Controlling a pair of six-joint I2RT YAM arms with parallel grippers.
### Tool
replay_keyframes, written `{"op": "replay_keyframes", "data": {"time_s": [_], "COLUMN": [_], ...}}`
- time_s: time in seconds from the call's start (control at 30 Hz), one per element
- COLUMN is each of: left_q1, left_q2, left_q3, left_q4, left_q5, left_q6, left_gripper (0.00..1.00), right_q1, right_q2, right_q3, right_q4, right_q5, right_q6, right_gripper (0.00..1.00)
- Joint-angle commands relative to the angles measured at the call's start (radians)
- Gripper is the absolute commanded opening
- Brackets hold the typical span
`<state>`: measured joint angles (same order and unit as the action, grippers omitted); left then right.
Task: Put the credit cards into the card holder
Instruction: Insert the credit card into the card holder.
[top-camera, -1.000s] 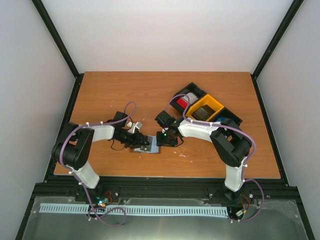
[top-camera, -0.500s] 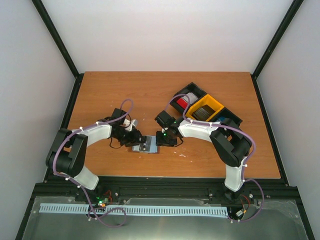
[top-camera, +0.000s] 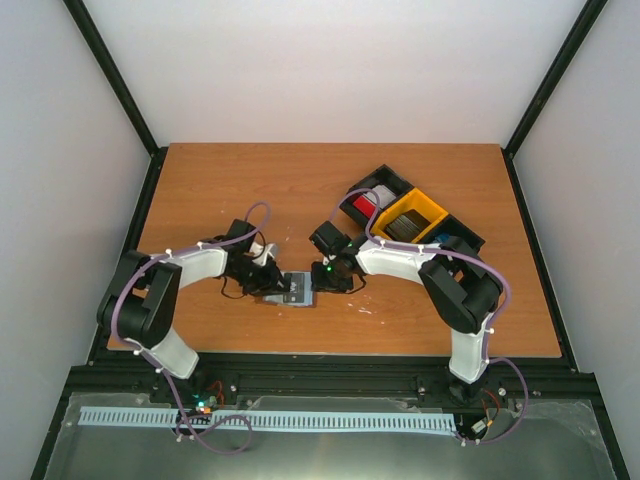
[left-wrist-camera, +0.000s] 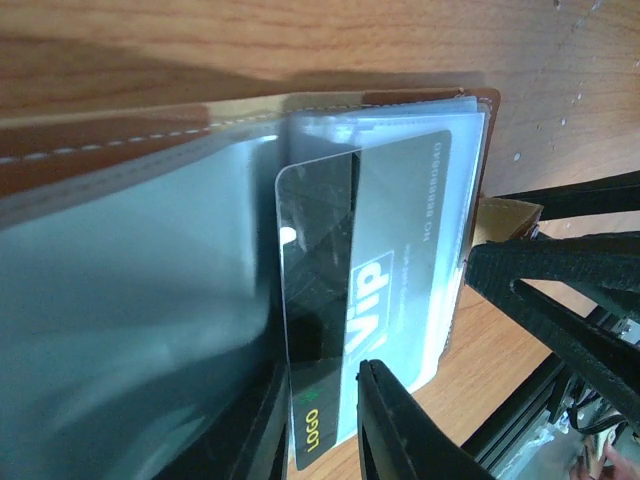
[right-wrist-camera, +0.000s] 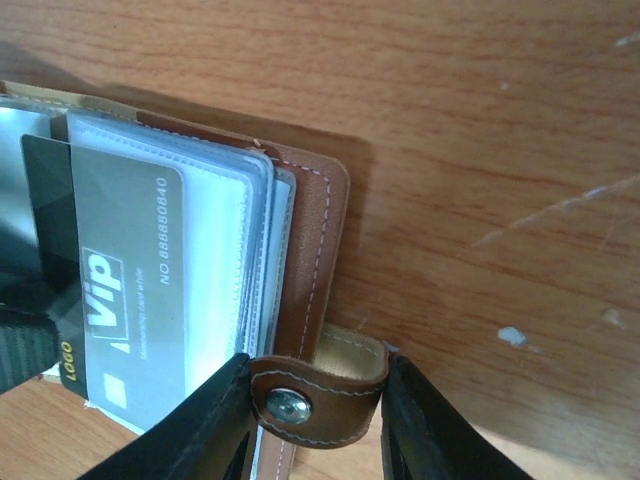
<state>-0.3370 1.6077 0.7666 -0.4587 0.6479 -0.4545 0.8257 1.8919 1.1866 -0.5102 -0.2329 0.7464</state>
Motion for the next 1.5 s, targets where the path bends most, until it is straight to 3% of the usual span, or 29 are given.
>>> {"op": "replay_keyframes", "data": {"time_s": [0.0,0.33,0.77,1.1,1.2,1.33,1.47], "left_q1": [-0.014,-0.028,-0.028,-0.028,-0.027,-0.025,-0.023], "left_q2": [0.022,0.052,0.055,-0.111,-0.154,-0.196,-0.174], "left_q3": [0.032,0.050,0.086,0.095,0.101,0.074,0.037], "left_q4": [0.023,0.029,0.034,-0.074,-0.101,-0.111,-0.071], "left_q5": [0.027,0.036,0.011,-0.149,-0.253,-0.373,-0.340], "left_q6": [0.007,0.030,0.096,0.048,0.005,-0.080,-0.103], "left_gripper": [0.20,0.20,0.30,0.52,0.57,0.69,0.71], "right_q1": [0.010,0.010,0.005,-0.008,-0.010,-0.008,-0.007], "right_q2": [0.034,0.036,0.007,-0.047,-0.066,-0.130,-0.139], "right_q3": [-0.022,-0.027,-0.011,-0.007,0.013,0.053,0.096], "right_q4": [0.018,0.029,0.010,-0.074,-0.131,-0.177,-0.193], "right_q5": [-0.026,-0.022,0.057,0.146,0.208,0.268,0.258], "right_q6": [0.009,0.014,0.020,0.008,0.003,0.003,-0.009], "right_gripper": [0.33,0.28,0.28,0.22,0.26,0.42,0.47]}}
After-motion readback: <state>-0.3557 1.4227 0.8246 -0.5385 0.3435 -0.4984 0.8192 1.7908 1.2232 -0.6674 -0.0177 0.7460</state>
